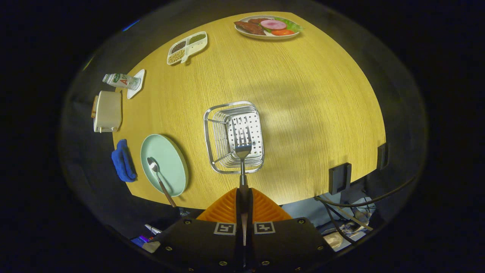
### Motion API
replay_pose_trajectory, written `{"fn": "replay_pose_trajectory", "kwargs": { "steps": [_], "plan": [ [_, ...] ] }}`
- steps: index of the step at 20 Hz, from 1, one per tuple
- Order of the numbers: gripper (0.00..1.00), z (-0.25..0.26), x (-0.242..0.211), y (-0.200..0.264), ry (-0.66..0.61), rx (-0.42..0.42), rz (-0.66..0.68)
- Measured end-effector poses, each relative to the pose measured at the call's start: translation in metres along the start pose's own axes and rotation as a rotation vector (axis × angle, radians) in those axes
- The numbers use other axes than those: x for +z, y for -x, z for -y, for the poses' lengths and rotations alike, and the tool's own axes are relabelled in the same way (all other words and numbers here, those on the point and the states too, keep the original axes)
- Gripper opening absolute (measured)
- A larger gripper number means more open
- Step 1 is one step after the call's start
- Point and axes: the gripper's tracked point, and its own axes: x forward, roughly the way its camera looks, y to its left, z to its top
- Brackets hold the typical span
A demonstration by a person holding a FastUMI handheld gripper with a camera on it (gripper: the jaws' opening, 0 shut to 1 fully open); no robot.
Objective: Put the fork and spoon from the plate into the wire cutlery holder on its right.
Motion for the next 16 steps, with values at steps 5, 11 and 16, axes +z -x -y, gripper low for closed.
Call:
{"fn": "replay_pose_trajectory", "kwargs": {
  "steps": [5, 11, 16],
  "plan": [
    [0.10, 0.000, 0.017, -0.010, -0.022, 0.000, 0.066],
    [0.40, -0.002, 0.020, 0.004, -0.013, 0.011, 0.138],
    [0.41, -0.009, 0.020, 0.023, 0.026, 0.000, 0.217]
  ]
}}
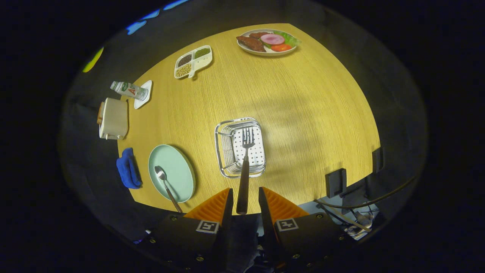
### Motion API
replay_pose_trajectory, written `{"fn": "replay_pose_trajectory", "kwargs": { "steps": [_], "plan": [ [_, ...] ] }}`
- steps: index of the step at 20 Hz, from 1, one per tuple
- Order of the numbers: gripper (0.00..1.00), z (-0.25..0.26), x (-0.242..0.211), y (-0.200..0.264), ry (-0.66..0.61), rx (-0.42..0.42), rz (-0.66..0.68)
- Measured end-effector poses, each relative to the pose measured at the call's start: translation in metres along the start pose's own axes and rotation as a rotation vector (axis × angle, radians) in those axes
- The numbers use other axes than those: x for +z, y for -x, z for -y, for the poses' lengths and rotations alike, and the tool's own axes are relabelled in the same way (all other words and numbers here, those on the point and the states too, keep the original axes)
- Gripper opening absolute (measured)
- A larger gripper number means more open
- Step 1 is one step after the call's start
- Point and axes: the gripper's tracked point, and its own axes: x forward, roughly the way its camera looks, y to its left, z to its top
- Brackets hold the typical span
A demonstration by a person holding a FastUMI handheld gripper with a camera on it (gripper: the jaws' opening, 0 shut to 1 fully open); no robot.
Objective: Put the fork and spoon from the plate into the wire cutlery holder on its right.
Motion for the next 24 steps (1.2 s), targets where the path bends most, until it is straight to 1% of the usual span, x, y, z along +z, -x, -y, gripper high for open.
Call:
{"fn": "replay_pose_trajectory", "kwargs": {
  "steps": [4, 6, 8, 11, 15, 20, 24],
  "plan": [
    [0.41, -0.028, 0.014, 0.020, 0.068, 0.012, 0.092],
    [0.40, -0.050, 0.016, 0.023, 0.109, 0.035, 0.113],
    [0.40, -0.081, 0.011, 0.019, 0.148, 0.076, 0.108],
    [0.40, -0.121, -0.001, 0.000, 0.211, 0.118, 0.072],
    [0.40, -0.168, -0.023, -0.034, 0.294, 0.150, -0.001],
    [0.40, -0.213, -0.053, -0.075, 0.380, 0.165, -0.095],
    [0.40, -0.237, -0.071, -0.098, 0.442, 0.168, -0.150]
  ]
}}
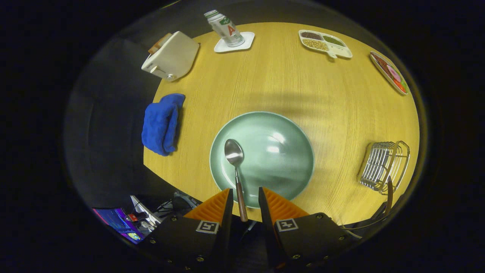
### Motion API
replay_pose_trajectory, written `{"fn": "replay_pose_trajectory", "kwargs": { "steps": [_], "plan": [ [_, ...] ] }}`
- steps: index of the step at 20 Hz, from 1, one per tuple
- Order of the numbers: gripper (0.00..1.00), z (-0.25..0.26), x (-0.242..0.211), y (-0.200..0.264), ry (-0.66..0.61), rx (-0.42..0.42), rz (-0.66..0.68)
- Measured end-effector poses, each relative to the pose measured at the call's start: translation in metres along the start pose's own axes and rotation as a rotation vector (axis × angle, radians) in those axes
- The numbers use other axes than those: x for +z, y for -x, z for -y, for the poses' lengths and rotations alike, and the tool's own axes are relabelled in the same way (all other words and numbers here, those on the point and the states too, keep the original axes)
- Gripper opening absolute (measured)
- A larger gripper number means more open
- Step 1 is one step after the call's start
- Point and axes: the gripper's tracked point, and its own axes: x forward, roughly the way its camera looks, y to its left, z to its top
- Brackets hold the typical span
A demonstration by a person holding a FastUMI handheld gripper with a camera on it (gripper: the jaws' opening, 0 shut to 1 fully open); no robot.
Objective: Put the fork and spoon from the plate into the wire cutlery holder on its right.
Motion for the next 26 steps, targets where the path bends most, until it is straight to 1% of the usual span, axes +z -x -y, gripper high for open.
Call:
{"fn": "replay_pose_trajectory", "kwargs": {
  "steps": [4, 11, 17, 23, 24, 26],
  "plan": [
    [0.40, -0.012, -0.002, -0.020, 0.044, -0.004, -0.039],
    [0.41, -0.012, -0.014, -0.059, 0.079, -0.034, -0.109],
    [0.40, -0.010, -0.027, -0.079, 0.075, -0.043, -0.142],
    [0.40, -0.005, -0.034, -0.089, 0.082, -0.052, -0.167],
    [0.34, -0.003, -0.034, -0.091, 0.082, -0.057, -0.167],
    [0.21, -0.005, -0.038, -0.092, 0.054, -0.040, -0.184]
  ]
}}
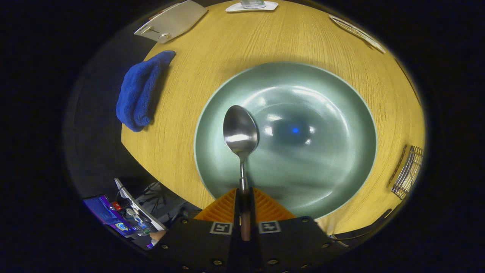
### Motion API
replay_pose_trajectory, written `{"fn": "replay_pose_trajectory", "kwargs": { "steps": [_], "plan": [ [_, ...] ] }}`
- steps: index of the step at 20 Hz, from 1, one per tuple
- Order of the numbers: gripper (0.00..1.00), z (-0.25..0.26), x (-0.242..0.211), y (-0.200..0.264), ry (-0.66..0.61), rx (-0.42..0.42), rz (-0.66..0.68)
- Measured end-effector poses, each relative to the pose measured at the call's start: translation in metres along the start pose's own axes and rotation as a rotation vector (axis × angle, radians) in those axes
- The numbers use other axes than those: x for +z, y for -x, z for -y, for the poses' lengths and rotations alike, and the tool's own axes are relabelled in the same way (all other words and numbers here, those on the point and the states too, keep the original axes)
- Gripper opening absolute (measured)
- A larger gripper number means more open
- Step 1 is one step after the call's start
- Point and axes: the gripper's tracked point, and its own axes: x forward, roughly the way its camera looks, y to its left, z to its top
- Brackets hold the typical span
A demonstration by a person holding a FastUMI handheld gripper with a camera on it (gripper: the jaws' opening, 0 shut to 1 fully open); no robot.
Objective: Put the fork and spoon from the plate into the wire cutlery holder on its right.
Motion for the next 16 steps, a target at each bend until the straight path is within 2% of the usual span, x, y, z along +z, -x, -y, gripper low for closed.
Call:
{"fn": "replay_pose_trajectory", "kwargs": {
  "steps": [1, 2, 3, 4, 16],
  "plan": [
    [0.15, -0.001, -0.003, -0.002, -0.002, 0.005, -0.008],
    [0.16, -0.001, 0.002, 0.001, 0.002, 0.006, -0.009],
    [0.16, -0.001, -0.011, 0.001, -0.015, -0.016, 0.015],
    [0.01, -0.003, -0.003, -0.006, -0.011, -0.001, 0.006],
    [0.01, -0.005, 0.003, 0.012, -0.115, 0.075, 0.053]
  ]
}}
